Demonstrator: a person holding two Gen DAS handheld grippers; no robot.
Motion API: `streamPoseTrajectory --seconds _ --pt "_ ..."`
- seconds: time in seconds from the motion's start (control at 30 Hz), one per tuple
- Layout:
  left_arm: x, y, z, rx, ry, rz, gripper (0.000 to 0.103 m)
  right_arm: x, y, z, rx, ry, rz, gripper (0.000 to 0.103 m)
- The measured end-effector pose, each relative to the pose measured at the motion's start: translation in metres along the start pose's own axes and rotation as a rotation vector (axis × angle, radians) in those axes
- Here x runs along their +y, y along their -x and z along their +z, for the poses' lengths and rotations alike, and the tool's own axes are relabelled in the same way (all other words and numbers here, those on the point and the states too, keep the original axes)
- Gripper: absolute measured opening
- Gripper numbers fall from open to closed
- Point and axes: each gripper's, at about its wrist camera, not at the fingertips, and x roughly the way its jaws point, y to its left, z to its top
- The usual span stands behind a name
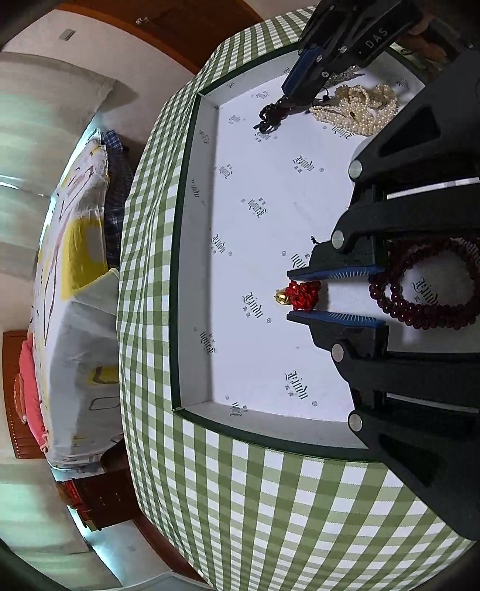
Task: Organize jewelry
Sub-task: 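Lower both held pendants into the box and open both tools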
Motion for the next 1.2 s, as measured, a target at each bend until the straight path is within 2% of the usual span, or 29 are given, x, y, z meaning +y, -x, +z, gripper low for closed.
streamPoseTrajectory --seconds 0.07,0.17,0.23,0.3,0.6,0.9,1.2 --pt "-0.001 0.000 0.001 -0.003 0.001 0.004 0.031 0.001 0.000 -0.001 0.001 -0.001 0.002 0.018" --pt "-0.001 0.001 0.001 -0.009 0.001 0.010 0.033 0.001 0.000 -0.001 -0.002 -0.004 0.007 0.023" --pt "-0.001 0.002 0.001 -0.015 0.004 0.013 0.039 0.002 0.001 0.000 -0.005 -0.002 0.009 0.027" --pt "0.000 0.006 0.001 -0.029 0.010 0.014 0.050 0.003 0.003 -0.001 -0.010 -0.001 0.010 0.032" --pt "0.002 0.027 -0.007 -0.083 0.029 -0.002 0.059 0.007 0.023 0.000 -0.062 0.006 0.002 0.043" --pt "0.000 0.085 -0.024 -0.232 0.047 -0.008 0.065 0.012 0.059 -0.003 -0.142 0.010 -0.011 0.047" --pt "-0.002 0.141 -0.045 -0.335 0.070 -0.010 0.068 0.019 0.103 -0.015 -0.235 0.022 -0.040 0.052"
